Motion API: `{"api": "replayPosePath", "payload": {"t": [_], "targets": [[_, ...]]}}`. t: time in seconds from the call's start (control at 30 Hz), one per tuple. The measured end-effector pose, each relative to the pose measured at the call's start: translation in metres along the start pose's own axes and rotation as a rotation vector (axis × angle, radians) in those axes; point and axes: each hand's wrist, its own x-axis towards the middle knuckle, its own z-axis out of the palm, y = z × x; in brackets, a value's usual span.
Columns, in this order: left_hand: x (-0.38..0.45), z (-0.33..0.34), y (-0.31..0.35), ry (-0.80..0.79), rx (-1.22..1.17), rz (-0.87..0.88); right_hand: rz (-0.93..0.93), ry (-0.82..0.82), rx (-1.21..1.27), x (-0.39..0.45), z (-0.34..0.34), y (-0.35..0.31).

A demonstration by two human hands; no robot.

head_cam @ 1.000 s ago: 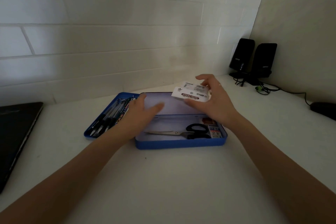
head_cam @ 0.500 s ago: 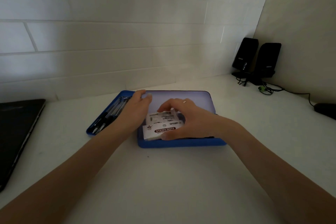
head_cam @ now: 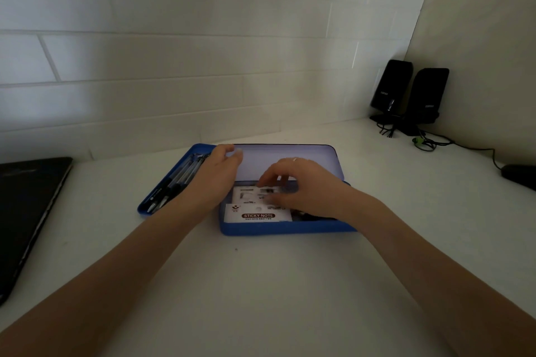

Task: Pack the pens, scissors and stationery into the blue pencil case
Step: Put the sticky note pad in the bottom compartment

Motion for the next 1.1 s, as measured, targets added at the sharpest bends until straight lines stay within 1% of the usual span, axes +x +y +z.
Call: {"api": "replayPosePath", "payload": {"t": [0.07, 0.23, 0.43, 0.53, 0.63, 0.7, 0.73, 0.8, 0.83, 0.87, 0.93, 0.97, 1.0, 1.07, 1.1], "targets": [[0.000, 0.001, 0.000, 0.004, 0.005, 0.002, -0.001, -0.002, 0.037, -0.001, -0.001, 0.000], [0.000, 0.000, -0.001, 0.003, 0.005, 0.006, -0.035, -0.038, 0.024, 0.004, 0.007, -0.003], [0.002, 0.000, -0.004, 0.003, 0.026, 0.023, -0.001, -0.171, -0.073, 0.000, 0.003, -0.006], [0.003, 0.002, -0.005, 0.012, 0.035, 0.044, -0.014, -0.176, -0.129, -0.001, 0.005, -0.007], [0.003, 0.000, -0.006, 0.025, 0.042, 0.066, -0.020, -0.173, -0.121, 0.000, 0.005, -0.005], [0.003, 0.000, -0.007, 0.027, 0.061, 0.071, -0.045, -0.131, -0.049, 0.000, 0.005, -0.002], [0.004, -0.001, -0.007, 0.030, 0.064, 0.072, -0.052, -0.078, -0.004, 0.000, 0.004, -0.001], [0.005, -0.002, -0.007, 0.021, 0.072, 0.077, -0.005, 0.065, 0.054, -0.001, -0.002, 0.004], [0.007, -0.005, -0.009, 0.036, 0.104, 0.097, 0.034, 0.134, 0.059, -0.003, -0.005, 0.008], [0.009, -0.009, -0.012, 0.069, 0.187, 0.141, 0.068, 0.186, 0.060, -0.004, -0.009, 0.013], [0.019, -0.022, -0.021, 0.135, 0.473, 0.198, 0.107, 0.235, 0.046, -0.006, -0.015, 0.024], [0.024, -0.029, -0.025, 0.140, 0.581, 0.177, 0.118, 0.239, 0.022, -0.006, -0.017, 0.030], [0.028, -0.036, -0.026, 0.118, 0.637, 0.115, 0.123, 0.233, -0.020, -0.007, -0.019, 0.036], [0.031, -0.047, -0.026, 0.044, 0.664, -0.052, 0.126, 0.192, -0.098, -0.008, -0.025, 0.047], [0.031, -0.050, -0.025, 0.007, 0.687, -0.109, 0.125, 0.165, -0.096, -0.010, -0.029, 0.051]]}}
